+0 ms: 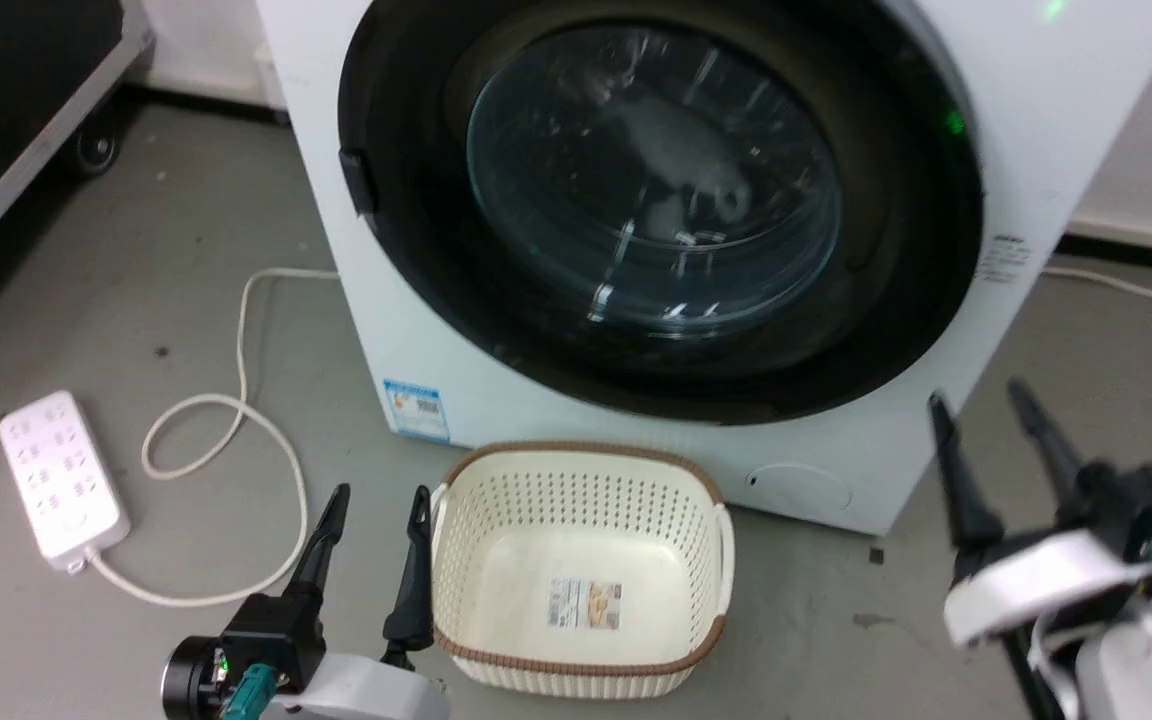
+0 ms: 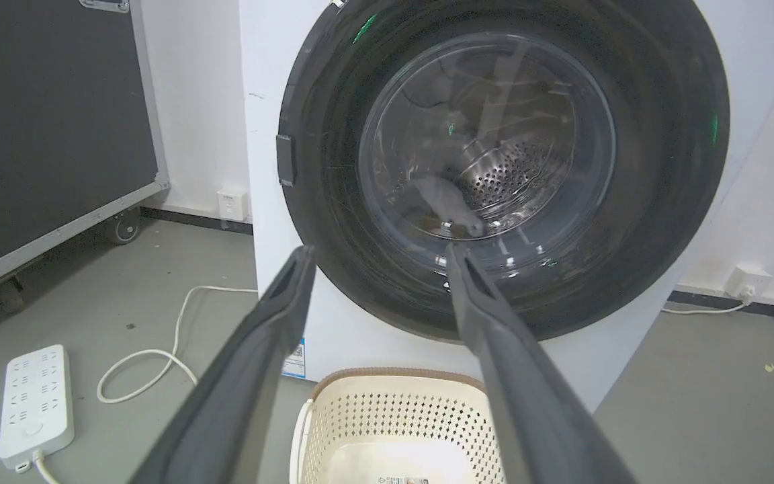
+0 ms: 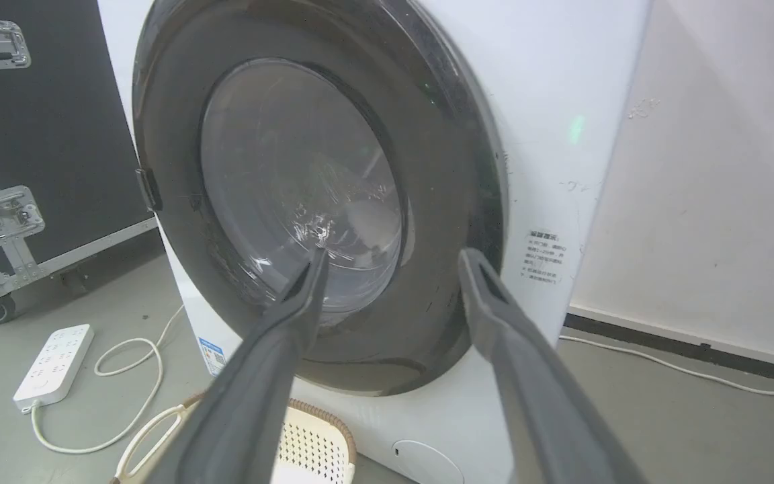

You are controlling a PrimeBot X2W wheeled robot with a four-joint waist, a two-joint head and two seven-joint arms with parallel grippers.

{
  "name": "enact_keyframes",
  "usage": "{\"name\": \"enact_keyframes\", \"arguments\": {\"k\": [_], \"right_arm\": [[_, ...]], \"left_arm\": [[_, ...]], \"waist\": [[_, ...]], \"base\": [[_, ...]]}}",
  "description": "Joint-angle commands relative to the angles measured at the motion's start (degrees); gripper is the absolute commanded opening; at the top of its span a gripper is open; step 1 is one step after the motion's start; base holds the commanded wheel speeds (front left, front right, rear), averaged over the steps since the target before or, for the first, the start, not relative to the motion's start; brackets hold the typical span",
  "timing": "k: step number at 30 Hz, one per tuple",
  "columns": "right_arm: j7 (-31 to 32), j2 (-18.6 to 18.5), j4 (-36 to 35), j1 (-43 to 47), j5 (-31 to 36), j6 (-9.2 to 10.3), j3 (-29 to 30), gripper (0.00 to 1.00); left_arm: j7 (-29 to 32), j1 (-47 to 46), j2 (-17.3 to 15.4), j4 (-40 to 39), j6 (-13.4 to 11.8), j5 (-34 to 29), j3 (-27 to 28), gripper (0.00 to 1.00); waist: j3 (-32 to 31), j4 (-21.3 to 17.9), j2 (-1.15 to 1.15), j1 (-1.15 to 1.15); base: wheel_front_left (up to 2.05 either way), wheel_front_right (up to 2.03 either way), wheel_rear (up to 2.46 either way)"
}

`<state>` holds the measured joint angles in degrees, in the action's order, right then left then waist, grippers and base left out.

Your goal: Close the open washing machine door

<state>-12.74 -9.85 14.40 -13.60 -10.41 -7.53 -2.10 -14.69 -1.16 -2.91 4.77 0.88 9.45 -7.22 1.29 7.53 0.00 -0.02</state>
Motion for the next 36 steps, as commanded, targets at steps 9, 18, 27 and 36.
{"name": "enact_keyframes", "arguments": {"k": [9,18,27,36], "right_arm": [[-1.37,6.11,-10.76,12.76,4.82,0.04,3.4,1.0],[-2.15,6.95,-11.69,16.57,4.23,0.04,2.8,1.0],[-1.95,6.69,-11.31,15.88,4.22,0.0,2.42,0.0],[-0.9,6.71,-11.52,15.71,4.65,0.0,2.38,0.0]], "left_arm": [[-0.3,2.56,-0.08,1.33,0.86,-2.18,0.6,1.0],[-0.3,3.15,-0.04,2.74,1.67,-2.53,0.66,1.0],[0.04,2.58,0.04,3.18,1.46,-2.65,0.46,0.0],[1.07,2.48,0.04,2.63,1.3,-3.12,0.93,0.0]], "waist": [[-2.87,-2.57,0.0,0.02],[-2.49,-2.25,0.0,0.02],[-2.47,-2.33,0.0,0.02],[-2.39,-2.7,0.0,0.02]], "base": [[0.0,0.0,0.0],[0.0,0.0,0.0],[0.0,0.0,0.0],[0.0,0.0,0.0]]}}
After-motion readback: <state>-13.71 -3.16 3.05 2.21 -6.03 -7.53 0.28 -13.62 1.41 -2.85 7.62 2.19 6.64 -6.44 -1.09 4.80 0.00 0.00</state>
